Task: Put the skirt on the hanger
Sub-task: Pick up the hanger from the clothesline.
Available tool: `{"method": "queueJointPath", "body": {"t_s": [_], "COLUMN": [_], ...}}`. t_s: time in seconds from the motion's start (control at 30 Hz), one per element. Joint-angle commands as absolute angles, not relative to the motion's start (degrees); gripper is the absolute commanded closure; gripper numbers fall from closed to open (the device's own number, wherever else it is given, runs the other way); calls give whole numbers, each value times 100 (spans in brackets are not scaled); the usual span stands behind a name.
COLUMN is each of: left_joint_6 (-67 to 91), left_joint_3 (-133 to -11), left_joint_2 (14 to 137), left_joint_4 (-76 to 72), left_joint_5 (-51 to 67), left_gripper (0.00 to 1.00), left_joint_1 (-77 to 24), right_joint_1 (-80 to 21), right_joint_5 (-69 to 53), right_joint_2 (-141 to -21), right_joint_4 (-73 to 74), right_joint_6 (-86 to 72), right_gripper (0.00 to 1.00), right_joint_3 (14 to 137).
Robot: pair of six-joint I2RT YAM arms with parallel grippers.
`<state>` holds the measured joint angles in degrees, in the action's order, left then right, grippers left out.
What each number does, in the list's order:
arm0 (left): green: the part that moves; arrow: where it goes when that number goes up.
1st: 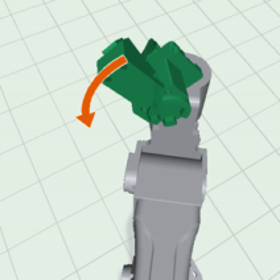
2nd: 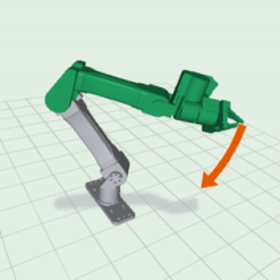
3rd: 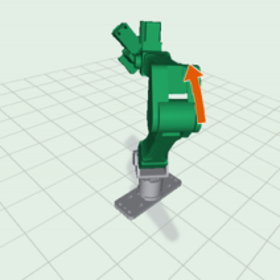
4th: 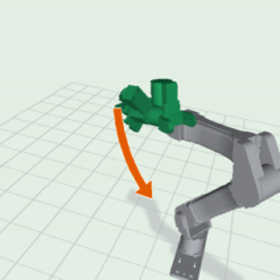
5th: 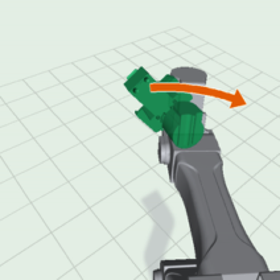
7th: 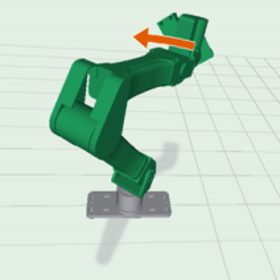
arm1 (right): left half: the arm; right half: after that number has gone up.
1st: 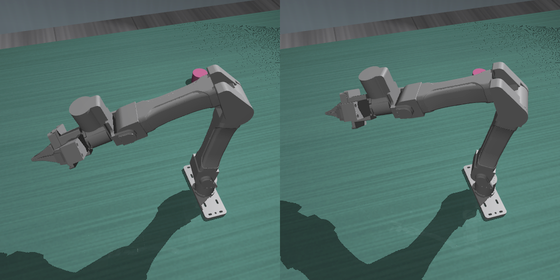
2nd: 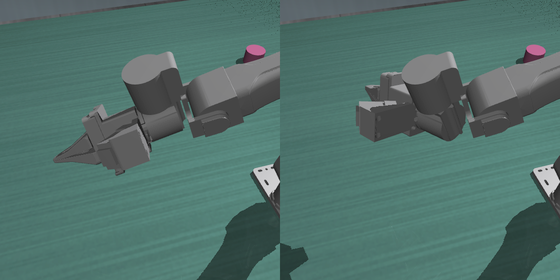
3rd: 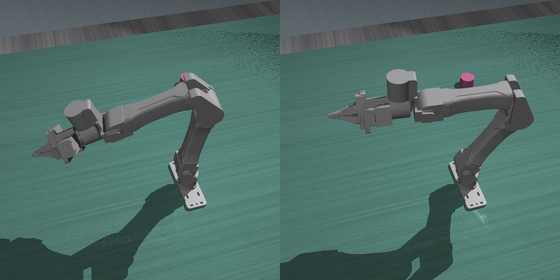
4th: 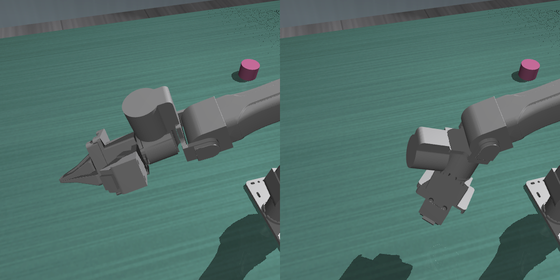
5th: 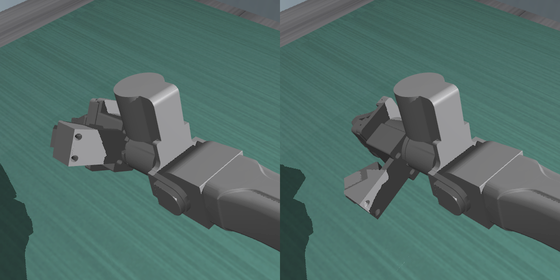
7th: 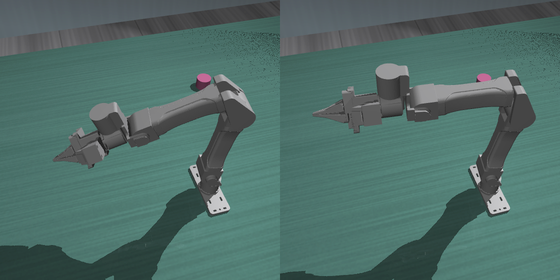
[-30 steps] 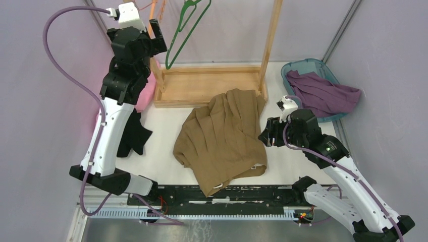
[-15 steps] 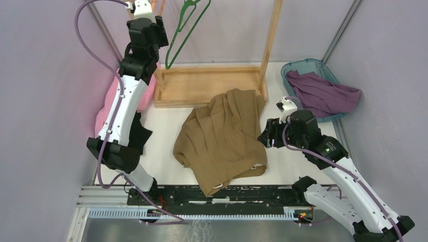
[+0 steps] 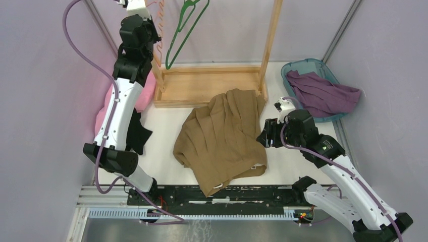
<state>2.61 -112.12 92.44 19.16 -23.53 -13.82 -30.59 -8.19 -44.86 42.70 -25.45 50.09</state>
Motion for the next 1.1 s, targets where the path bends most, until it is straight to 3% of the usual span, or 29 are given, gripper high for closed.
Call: {"method": "queueJointPath", "body": {"t_s": [0.0, 0.13, 0.3, 0.57, 0.93, 1.07], "left_joint_6": [-172, -95, 493, 1514, 2520, 2688], "left_joint_3": [-11416, -11303, -11392, -9631, -7633, -6876], "left_joint_2": [8627, 8274, 7847, 6236, 4414, 3676], "left_joint_4": [1099, 1253, 2685, 3869, 5120, 5539], "left_joint_5": [-2054, -1916, -2045, -1710, 1092, 1263], "left_gripper": [97, 97, 97, 97, 97, 97], "left_joint_1": [-1341, -1343, -1338, -1339, -1337, -1345], "right_joint_1": [-3030, -3037, -3033, -3033, -3069, -3643], "right_joint_5": [-840, -826, -823, -899, -1626, -1778], "right_joint_2": [-4406, -4403, -4429, -4357, -4789, -5081], "right_joint_4": [4003, 4024, 4026, 4056, 3650, 3570], "right_joint_6": [-2594, -2584, -2568, -2543, -2544, -2579], "right_gripper": [39, 39, 39, 39, 39, 39], "right_joint_3": [5028, 5049, 5099, 5113, 4715, 4505]}}
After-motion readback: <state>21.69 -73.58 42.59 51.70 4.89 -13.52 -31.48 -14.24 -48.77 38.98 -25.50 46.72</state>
